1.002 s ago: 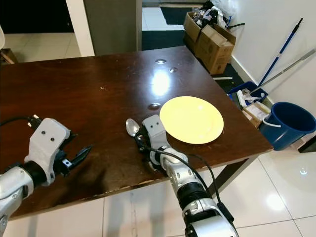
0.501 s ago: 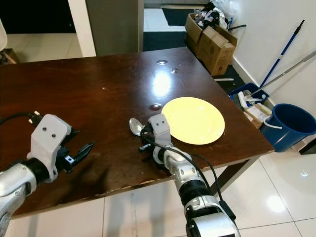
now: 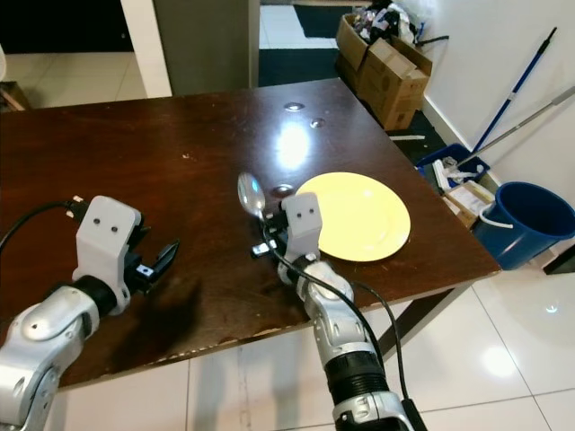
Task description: Setting the table
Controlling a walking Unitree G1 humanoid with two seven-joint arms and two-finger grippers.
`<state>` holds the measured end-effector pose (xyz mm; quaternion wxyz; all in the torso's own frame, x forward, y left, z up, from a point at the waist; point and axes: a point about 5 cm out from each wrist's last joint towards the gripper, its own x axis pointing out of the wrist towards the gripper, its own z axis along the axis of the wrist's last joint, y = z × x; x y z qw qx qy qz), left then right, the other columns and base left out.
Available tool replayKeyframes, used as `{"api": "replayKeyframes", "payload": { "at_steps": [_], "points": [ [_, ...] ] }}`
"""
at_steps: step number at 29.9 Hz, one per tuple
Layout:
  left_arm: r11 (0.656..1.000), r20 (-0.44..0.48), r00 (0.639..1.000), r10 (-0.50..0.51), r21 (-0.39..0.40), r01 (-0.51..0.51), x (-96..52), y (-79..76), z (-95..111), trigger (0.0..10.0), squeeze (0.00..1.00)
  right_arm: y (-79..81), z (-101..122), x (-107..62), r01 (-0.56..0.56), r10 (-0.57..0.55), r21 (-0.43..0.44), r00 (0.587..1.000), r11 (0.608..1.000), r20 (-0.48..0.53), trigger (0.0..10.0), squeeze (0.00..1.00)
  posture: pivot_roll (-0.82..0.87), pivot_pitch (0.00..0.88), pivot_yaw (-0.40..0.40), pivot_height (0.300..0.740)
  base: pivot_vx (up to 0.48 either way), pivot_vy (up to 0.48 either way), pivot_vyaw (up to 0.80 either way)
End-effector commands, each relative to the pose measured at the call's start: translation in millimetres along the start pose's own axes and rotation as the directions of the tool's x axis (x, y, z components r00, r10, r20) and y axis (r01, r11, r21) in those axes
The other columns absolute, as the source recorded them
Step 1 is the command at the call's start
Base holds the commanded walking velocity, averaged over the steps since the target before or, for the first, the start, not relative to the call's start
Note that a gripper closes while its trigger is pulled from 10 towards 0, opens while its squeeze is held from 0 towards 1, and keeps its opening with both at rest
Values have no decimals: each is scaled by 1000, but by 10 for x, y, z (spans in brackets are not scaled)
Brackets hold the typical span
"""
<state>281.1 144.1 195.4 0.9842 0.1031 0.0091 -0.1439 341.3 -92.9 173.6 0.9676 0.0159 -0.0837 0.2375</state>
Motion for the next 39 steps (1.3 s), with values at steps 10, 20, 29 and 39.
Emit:
{"api": "replayKeyframes", "payload": {
  "at_steps": [10,20,29,39],
  "points": [
    [1000,19,1000,7,-13,-7,156,-60,-15,10000,0,-224,-76,-308,253,-253,3,967,967,-9,10000,0,35,16,62,740,0,0,0],
    [999,27,1000,9,-42,-8,256,-107,-8,10000,0,-454,-149,-434,361,-361,-6,930,932,-64,10000,0,17,10,62,740,0,0,-651],
    [999,32,999,-3,-52,5,324,-178,-30,10000,0,-455,-145,-461,366,-367,-25,927,930,-79,10000,0,6,7,57,740,0,0,-777],
    [999,33,999,-10,-53,12,353,-196,-55,10000,0,-445,-126,-459,362,-363,-27,928,932,-81,10000,0,3,4,57,740,0,0,-778]
  ]
}}
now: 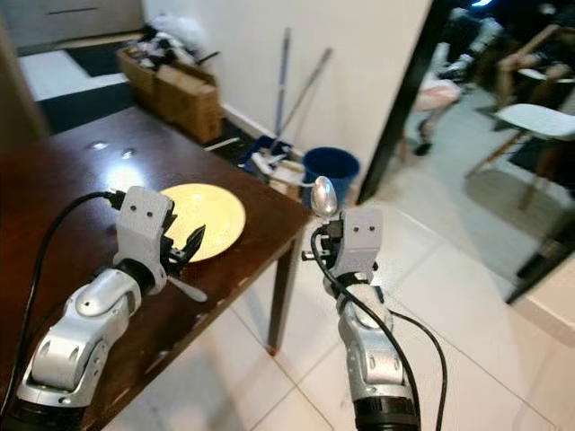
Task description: Setting the table
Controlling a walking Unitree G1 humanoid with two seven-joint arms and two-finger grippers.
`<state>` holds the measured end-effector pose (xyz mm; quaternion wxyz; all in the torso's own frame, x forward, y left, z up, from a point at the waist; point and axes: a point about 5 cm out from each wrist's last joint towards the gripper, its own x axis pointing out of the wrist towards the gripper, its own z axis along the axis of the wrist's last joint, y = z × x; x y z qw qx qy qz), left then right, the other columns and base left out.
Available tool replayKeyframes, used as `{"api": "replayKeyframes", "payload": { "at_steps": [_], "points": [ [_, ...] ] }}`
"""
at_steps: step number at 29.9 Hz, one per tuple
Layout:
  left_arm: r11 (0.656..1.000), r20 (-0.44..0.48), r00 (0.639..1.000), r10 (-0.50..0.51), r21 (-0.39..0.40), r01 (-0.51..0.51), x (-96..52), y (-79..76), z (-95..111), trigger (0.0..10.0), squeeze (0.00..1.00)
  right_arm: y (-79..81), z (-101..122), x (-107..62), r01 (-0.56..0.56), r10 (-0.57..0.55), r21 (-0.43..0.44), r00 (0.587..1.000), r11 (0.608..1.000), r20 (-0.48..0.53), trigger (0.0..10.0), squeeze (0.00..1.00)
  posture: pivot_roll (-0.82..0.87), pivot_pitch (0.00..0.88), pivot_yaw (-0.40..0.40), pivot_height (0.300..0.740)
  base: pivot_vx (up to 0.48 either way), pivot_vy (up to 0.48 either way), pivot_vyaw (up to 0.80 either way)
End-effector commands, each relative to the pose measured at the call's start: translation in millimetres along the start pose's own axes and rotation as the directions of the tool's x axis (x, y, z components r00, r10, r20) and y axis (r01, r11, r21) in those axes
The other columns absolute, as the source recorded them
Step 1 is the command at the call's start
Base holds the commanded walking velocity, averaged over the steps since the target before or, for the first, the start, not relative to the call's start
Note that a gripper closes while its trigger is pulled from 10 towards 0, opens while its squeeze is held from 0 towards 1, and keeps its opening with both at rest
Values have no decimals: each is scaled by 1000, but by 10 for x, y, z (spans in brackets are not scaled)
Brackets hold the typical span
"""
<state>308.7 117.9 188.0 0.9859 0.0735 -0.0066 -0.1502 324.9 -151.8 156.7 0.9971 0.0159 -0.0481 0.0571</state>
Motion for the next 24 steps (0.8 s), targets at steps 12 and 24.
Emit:
{"api": "replayKeyframes", "payload": {
  "at_steps": [12,24],
  "points": [
    [999,-56,998,9,-44,-12,-11,41,-164,10000,0,23,-12,-13,-6,6,-6,1000,1000,-14,10000,0,6,3,61,740,0,0,-778],
    [978,-120,979,162,-114,-176,60,298,-328,10000,0,136,-31,-68,-47,46,-29,999,999,-13,10000,0,2,3,68,740,0,0,-779]
  ]
}}
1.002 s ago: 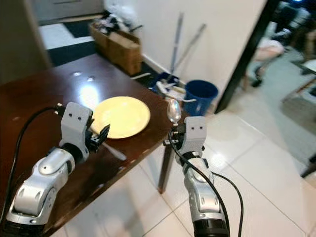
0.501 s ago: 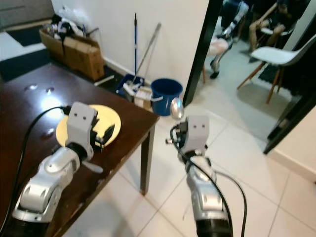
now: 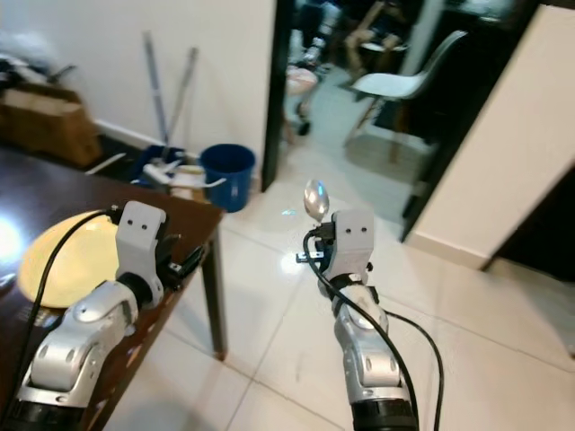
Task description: Setting the table
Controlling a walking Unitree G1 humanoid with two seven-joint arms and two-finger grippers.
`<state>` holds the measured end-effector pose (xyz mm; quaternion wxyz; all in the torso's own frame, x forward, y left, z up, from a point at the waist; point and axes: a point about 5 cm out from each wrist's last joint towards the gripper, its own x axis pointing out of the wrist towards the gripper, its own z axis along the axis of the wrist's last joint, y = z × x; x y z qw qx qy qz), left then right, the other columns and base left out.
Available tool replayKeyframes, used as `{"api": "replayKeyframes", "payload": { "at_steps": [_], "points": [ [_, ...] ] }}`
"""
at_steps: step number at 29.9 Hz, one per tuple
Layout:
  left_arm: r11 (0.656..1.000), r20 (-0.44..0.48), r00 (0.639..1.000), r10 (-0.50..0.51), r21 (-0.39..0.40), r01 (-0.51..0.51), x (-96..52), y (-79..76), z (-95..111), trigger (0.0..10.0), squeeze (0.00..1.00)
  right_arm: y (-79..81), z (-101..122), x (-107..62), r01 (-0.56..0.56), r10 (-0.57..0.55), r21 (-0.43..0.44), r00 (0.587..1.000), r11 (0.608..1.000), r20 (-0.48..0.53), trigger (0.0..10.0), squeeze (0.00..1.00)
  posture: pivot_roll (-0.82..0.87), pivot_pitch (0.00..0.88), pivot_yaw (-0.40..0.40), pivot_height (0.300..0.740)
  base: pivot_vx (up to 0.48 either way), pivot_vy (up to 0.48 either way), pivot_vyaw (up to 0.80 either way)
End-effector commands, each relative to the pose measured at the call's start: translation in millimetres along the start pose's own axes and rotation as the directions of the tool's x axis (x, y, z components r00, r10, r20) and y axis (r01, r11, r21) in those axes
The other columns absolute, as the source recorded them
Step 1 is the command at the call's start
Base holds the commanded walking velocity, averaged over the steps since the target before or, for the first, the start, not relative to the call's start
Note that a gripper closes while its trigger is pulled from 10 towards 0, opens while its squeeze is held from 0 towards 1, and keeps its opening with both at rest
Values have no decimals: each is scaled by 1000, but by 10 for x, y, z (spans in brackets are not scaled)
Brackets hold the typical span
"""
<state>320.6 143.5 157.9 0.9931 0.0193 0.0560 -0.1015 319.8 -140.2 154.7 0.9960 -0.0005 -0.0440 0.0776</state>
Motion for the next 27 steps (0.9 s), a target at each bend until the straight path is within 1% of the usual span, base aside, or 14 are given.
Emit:
{"api": "replayKeyframes", "payload": {
  "at_steps": [1,2,3,5,6,9,10,11,12,13,17,19,21,27],
  "points": [
    [997,9,997,80,-4,-80,24,61,21,10000,0,16,-11,-28,-4,4,1,1000,1000,-1,10000,0,2,3,68,740,0,0,-781],
    [987,12,987,163,-9,-163,32,117,31,10000,0,55,-12,-41,-13,13,6,1000,1000,0,10000,0,-1,3,69,740,0,0,-775],
    [982,16,982,188,-6,-188,30,136,35,10000,0,70,-13,-46,-16,16,8,1000,1000,1,10000,0,-1,3,69,740,0,0,-775],
    [975,20,975,221,0,-221,16,161,24,10000,0,106,-13,-55,-23,23,12,1000,1000,2,10000,0,-1,3,69,740,0,0,-778],
    [975,20,975,221,0,-221,16,161,24,10000,0,106,-13,-55,-23,23,12,1000,1000,2,10000,0,-1,3,69,740,0,0,-781],
    [949,12,950,313,30,-313,-33,275,-51,10000,0,198,-12,-70,-52,52,18,999,999,5,10000,0,1,5,70,740,0,0,-775],
    [949,12,950,313,30,-313,-33,275,-51,10000,0,198,-12,-70,-52,52,18,999,999,5,10000,0,1,5,70,740,0,0,-775],
    [943,10,944,330,41,-330,-54,313,-77,10000,0,232,-13,-76,-63,63,20,998,998,6,10000,0,2,6,70,740,0,0,-781],
    [942,10,944,329,60,-329,-71,334,-98,10000,0,260,-16,-80,-73,73,23,997,997,5,10000,0,4,6,69,740,0,0,-781],
    [942,10,944,329,60,-329,-71,334,-98,10000,0,260,-16,-80,-73,73,23,997,997,5,10000,0,4,6,69,740,0,0,-781],
    [962,13,966,258,93,-258,-127,341,-176,10000,0,363,-55,-104,-107,107,27,994,994,-4,10000,0,17,8,64,740,0,0,-780],
    [964,16,969,246,101,-247,-134,342,-190,10000,0,377,-80,-110,-113,114,23,993,993,-10,10000,0,19,8,65,740,0,0,-781],
    [963,17,968,250,102,-250,-133,345,-194,10000,0,375,-86,-112,-113,113,22,993,993,-13,10000,0,19,8,65,740,0,0,-781],
    [963,27,969,244,109,-246,-102,316,-197,10000,0,269,-73,-98,-82,82,6,997,997,-13,10000,0,15,2,67,740,0,0,-779]
  ]
}}
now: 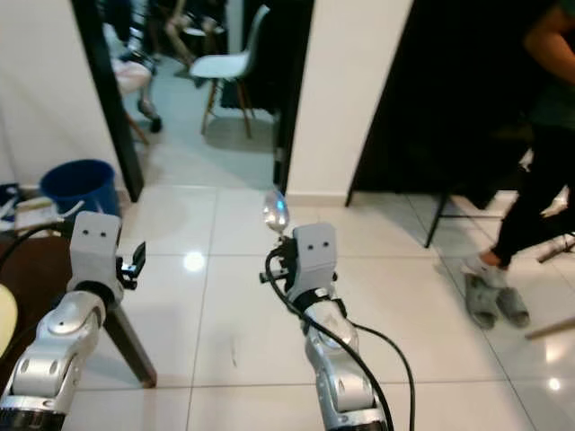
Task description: Setting the table
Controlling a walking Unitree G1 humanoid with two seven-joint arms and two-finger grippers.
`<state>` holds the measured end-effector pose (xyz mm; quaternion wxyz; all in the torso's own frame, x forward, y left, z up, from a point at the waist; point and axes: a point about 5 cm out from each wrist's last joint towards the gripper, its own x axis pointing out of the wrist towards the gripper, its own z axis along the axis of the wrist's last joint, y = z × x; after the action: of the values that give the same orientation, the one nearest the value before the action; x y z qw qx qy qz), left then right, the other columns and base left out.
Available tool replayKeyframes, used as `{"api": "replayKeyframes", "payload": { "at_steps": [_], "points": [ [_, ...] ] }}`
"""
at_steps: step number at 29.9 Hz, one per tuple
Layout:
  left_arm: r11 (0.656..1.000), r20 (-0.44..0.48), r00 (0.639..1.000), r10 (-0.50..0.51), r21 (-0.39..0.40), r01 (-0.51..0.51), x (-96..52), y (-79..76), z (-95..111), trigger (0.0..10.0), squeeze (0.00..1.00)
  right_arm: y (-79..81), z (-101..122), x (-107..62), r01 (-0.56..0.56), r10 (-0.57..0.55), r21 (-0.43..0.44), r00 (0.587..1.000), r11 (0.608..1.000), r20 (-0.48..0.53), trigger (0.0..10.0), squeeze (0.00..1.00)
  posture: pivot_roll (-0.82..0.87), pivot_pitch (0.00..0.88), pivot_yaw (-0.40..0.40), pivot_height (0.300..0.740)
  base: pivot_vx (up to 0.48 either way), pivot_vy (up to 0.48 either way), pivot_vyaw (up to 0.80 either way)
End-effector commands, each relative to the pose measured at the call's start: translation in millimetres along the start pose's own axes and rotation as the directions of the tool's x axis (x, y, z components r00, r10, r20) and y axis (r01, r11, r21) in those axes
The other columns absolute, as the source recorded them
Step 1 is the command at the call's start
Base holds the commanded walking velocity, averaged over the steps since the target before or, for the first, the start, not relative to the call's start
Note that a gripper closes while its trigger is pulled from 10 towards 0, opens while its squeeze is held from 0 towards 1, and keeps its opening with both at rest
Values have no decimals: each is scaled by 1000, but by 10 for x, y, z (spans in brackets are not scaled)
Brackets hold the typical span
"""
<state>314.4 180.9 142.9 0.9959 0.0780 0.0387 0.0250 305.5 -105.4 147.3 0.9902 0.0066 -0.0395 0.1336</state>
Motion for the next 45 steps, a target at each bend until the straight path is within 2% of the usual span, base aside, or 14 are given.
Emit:
{"api": "replayKeyframes", "payload": {
  "at_steps": [1,3,7,11,15,18,24,30,32,34,37,45],
  "points": [
    [1000,4,1000,-26,14,26,11,-53,-6,10000,0,-135,-7,-16,42,-42,-21,999,999,-6,10000,0,15,0,68,740,0,0,-781],
    [998,27,998,-57,30,56,19,-64,29,10000,0,-264,-17,-22,88,-88,-32,996,996,-9,10000,0,15,0,71,740,0,0,-775],
    [998,34,998,-53,37,52,29,-34,39,10000,0,-362,-20,-31,126,-126,-32,992,992,-8,10000,0,19,0,74,740,0,0,-777],
    [1000,34,999,9,21,-10,59,122,36,10000,0,-637,-28,-77,231,-231,-19,973,973,-14,10000,0,16,0,73,740,0,0,-778],
    [999,39,999,18,28,-19,72,209,37,10000,0,-794,18,-110,262,-262,-39,965,964,-3,10000,0,8,0,68,740,0,0,-777],
    [999,43,999,-1,36,0,71,215,38,10000,0,-837,36,-125,273,-274,-41,962,961,3,10000,0,7,0,69,740,0,0,-777],
    [999,38,999,-12,41,10,81,251,13,10000,0,-880,34,-155,289,-289,-43,957,956,7,10000,0,-3,0,77,740,0,0,-777],
    [998,39,999,-28,54,26,97,214,-9,10000,0,-831,27,-150,279,-279,-39,960,959,4,10000,0,-9,0,78,740,0,0,-780],
    [997,35,998,-51,51,50,92,196,-19,10000,0,-810,20,-140,276,-276,-37,961,960,0,10000,0,-9,0,78,740,0,0,-781],
    [989,21,990,-138,50,137,64,135,-44,10000,0,-762,-16,-117,275,-275,-30,961,961,-14,10000,0,-5,0,76,740,0,0,-781],
    [983,23,984,-177,60,176,50,110,-41,10000,0,-740,-37,-108,273,-274,-23,962,962,-21,10000,0,-2,0,78,740,0,0,-781],
    [978,44,979,-198,77,194,72,82,24,10000,0,-685,-63,-62,289,-288,9,957,957,-25,10000,0,-2,0,86,740,0,0,-780]
  ]
}}
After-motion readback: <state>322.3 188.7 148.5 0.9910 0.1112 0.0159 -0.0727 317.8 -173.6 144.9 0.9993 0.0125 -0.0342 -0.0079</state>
